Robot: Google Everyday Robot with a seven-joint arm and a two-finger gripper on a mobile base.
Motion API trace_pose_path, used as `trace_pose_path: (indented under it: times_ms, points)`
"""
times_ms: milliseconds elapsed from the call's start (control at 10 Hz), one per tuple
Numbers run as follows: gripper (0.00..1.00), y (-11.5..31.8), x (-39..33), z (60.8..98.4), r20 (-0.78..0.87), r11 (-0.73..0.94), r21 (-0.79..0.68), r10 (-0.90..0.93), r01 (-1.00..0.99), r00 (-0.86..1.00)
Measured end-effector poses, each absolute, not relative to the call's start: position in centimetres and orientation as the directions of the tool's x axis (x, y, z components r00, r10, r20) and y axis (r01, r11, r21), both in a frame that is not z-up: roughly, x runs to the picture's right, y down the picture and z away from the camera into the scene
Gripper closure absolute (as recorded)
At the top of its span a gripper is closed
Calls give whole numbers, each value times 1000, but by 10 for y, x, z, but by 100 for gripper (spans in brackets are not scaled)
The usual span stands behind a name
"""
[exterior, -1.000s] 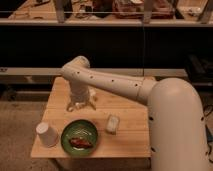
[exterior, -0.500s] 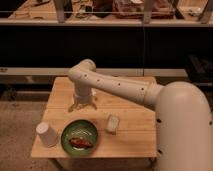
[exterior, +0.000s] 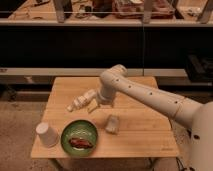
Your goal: Drag the ceramic bowl in a circle
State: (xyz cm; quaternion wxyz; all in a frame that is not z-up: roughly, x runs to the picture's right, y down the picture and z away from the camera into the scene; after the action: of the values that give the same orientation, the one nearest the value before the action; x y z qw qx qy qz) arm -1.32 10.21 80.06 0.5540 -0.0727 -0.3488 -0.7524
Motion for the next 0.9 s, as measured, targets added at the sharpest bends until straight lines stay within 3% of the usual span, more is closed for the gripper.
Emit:
trace_pose_path:
  times_ms: [400, 900]
  points:
    - [20, 108, -15, 799, 495, -147, 475, -771, 868, -401]
    - [20, 136, -30, 791, 482, -58, 662, -731, 747, -484]
